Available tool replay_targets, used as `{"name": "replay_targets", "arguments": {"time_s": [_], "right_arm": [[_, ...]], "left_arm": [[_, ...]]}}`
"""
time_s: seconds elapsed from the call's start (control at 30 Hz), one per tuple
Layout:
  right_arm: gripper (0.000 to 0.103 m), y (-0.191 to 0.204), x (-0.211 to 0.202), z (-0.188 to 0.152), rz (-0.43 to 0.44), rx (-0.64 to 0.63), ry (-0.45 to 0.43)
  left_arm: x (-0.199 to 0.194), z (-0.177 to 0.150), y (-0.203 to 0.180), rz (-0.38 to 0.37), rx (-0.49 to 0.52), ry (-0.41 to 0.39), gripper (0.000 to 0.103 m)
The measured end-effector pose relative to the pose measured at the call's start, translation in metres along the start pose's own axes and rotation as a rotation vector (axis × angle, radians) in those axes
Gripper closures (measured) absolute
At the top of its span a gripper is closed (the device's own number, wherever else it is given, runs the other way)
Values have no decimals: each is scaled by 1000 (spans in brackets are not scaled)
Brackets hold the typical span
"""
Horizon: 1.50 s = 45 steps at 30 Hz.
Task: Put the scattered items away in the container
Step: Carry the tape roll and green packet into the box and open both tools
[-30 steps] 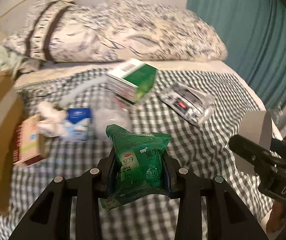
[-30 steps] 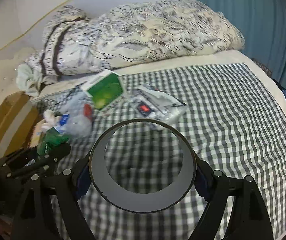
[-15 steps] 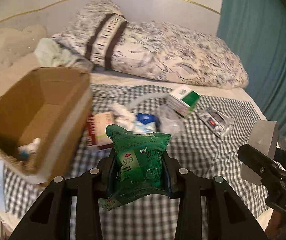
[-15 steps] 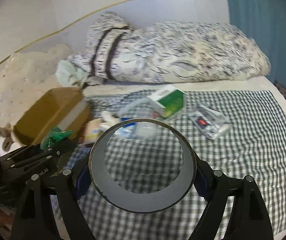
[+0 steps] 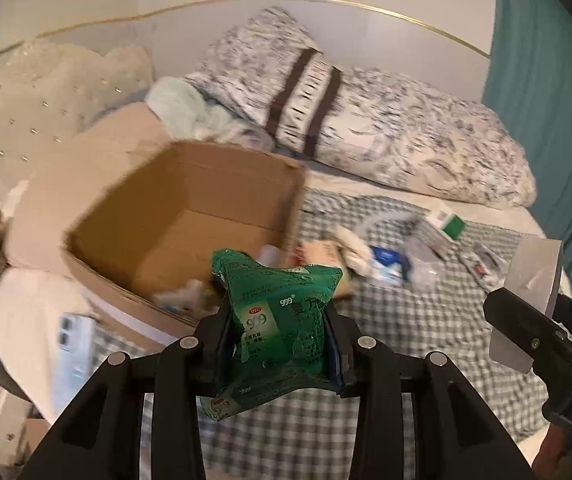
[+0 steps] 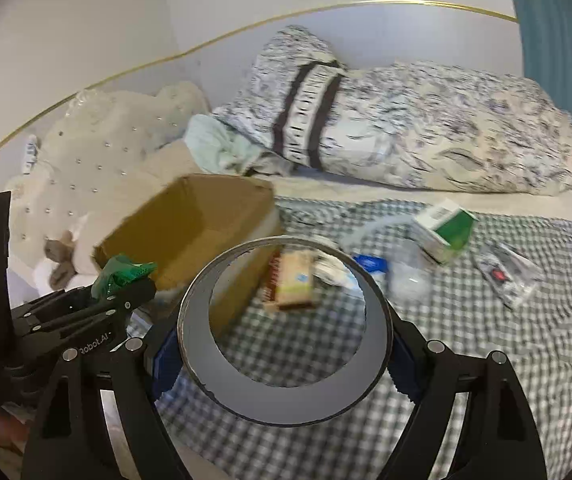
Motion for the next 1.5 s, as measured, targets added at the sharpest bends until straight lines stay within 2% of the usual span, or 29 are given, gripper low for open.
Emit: {"name": "replay_targets", "arguments": {"time_s": [0.33, 0.63, 0.97, 1.23, 1.43, 1.5], "right_arm": [[20, 71, 55, 43, 105, -91, 4], [20, 99, 114, 67, 134, -110, 28], [20, 108, 167, 75, 137, -106, 71], [20, 104, 192, 73, 124, -114, 103], [20, 99, 203, 76, 127, -104, 109], [20, 98, 203, 77, 140, -100, 103]], "left_arm": [[14, 20, 61, 54, -80, -13, 65], [45, 31, 86, 38, -110, -1, 65], [76, 37, 91, -7, -97, 21, 65], [88, 42, 91, 25, -99, 14, 65], [97, 43, 90, 8, -96, 24, 65], [98, 44, 88, 10, -89, 16, 54]]}}
Point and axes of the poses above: each gripper's, at about its wrist camera, not at the fingertips, and x roughly the way its jaws point, y to its left, z to its top, the point moved 4 cm from there along x, roughly the way its jaws point, and after that the axes turned 6 degrees about -x, right-handed, at the moved point
